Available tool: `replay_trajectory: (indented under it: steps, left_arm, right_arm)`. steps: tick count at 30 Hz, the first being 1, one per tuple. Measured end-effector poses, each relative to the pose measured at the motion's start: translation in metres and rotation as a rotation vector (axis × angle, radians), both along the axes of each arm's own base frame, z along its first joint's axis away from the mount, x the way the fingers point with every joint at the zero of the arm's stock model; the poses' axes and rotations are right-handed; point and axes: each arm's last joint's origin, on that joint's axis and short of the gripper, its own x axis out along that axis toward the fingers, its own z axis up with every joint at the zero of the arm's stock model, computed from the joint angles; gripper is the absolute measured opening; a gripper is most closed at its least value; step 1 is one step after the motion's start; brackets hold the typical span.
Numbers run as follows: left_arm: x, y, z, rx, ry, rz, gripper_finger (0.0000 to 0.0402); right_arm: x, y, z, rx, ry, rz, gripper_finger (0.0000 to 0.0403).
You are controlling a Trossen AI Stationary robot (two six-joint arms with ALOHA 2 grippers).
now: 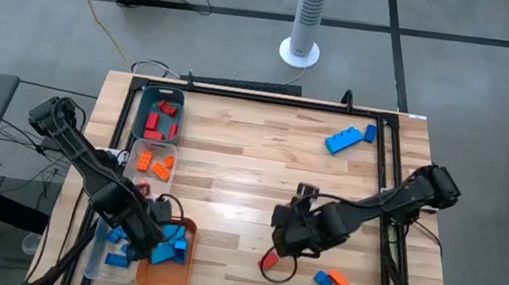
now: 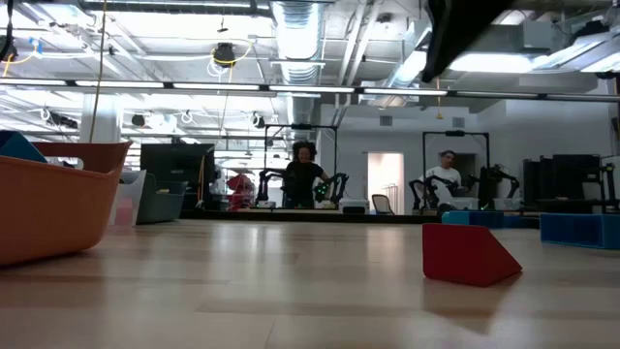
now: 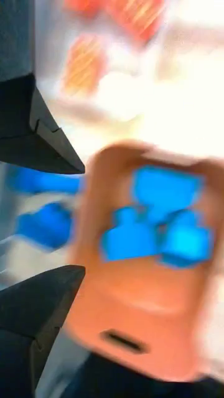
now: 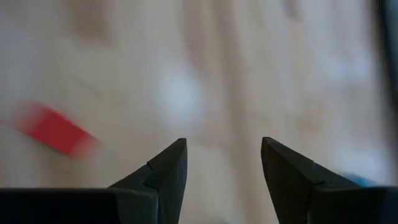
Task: Sort blocks
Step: Put the red block into the blue bin
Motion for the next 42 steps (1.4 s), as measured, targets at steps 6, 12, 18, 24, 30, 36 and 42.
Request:
replay_trajectory:
  steps: [6, 12, 18, 24, 30, 36, 42]
  left_arm:
    - [0.014, 0.016, 0.013, 0.214, -0.189, -0.036, 0.0245]
    - [0.022, 0.032, 0.014, 0.285, -0.176, -0.064, 0.0245]
    - [0.020, 0.045, 0.013, 0.402, -0.124, -0.094, 0.0245]
    - [0.017, 0.047, 0.012, 0.434, -0.101, -0.098, 0.0245]
    - [0.016, 0.047, 0.012, 0.434, -0.094, -0.083, 0.0245]
    - [0.016, 0.047, 0.012, 0.431, -0.091, -0.080, 0.0245]
    - [0.016, 0.047, 0.012, 0.430, -0.091, -0.081, 0.0245]
  right_arm:
    - [0.002, 0.050, -0.033, 0.092, -0.041, 0.292, 0.0205]
    - [0.017, 0.077, -0.060, 0.167, -0.047, 0.456, 0.0205]
    - [0.037, 0.076, -0.081, 0.244, -0.037, 0.536, 0.0205]
    - [0.043, 0.073, -0.098, 0.245, -0.034, 0.582, 0.0217]
    - [0.031, 0.068, -0.129, 0.257, -0.067, 0.593, 0.0226]
    - [0.019, 0.064, -0.153, 0.267, -0.123, 0.595, 0.0225]
    - [0.012, 0.058, -0.164, 0.275, -0.147, 0.578, 0.0208]
